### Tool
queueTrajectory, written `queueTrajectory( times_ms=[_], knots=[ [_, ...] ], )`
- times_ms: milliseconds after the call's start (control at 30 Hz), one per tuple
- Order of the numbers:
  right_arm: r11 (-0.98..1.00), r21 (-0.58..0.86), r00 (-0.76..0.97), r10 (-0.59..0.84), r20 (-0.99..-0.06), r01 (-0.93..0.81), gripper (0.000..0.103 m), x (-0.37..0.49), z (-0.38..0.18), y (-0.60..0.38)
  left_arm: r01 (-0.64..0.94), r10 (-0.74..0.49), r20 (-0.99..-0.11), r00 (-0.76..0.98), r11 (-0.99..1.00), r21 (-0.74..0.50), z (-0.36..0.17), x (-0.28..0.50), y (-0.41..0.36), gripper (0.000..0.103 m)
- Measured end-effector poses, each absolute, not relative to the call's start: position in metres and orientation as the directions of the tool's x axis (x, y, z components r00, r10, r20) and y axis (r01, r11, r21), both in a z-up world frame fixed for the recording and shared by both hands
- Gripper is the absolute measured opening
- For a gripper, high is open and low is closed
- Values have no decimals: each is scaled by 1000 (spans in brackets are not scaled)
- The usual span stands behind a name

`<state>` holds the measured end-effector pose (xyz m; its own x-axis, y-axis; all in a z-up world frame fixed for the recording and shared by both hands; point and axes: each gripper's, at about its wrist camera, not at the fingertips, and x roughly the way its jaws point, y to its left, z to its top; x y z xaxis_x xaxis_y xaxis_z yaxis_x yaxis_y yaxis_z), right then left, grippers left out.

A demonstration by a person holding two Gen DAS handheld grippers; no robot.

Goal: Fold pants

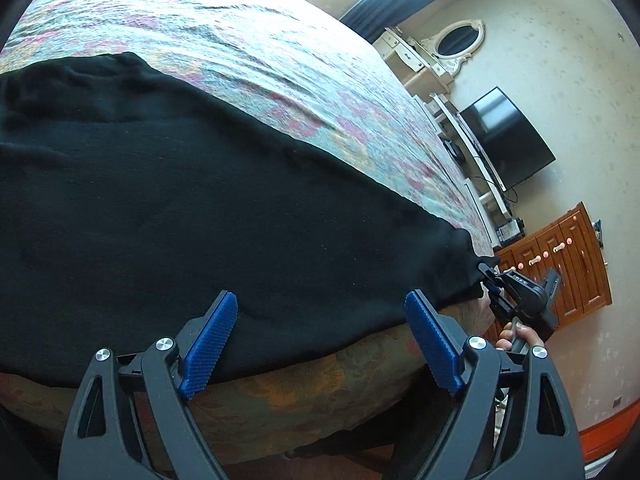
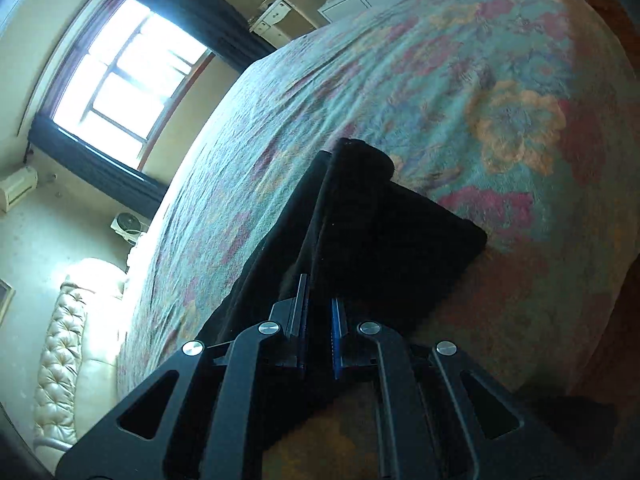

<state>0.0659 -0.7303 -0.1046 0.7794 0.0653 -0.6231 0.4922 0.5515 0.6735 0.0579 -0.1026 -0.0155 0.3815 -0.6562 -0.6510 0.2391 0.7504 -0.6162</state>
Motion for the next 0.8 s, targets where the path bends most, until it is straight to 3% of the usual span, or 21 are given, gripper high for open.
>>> queueTrajectory(
  times_ms=[333,367,400,433,500,667,800],
  knots=[
    [335,771,806,51,-589,542,10,33,-135,-739,277,-678,-652,339,734,-620,-20,53,-118,85],
    [328,770,809,33,-587,546,13,28,-133,-739,275,-680,-650,339,732,-623,-20,54,-117,85],
    [321,767,809,4,-587,555,28,24,-130,-740,273,-683,-647,340,730,-627,-20,55,-116,85],
    [308,762,808,-39,-588,569,59,17,-126,-741,271,-684,-645,341,728,-629,-20,55,-115,85],
    [275,758,804,-125,-581,591,80,4,-119,-744,270,-681,-642,352,731,-627,-15,61,-116,85],
    [257,806,841,-55,-539,533,80,21,-127,-748,276,-666,-611,428,740,-613,-5,62,-99,85],
    [334,777,827,-15,-562,534,80,48,-129,-743,247,-636,-632,444,764,-596,-7,65,-91,85]
  ],
)
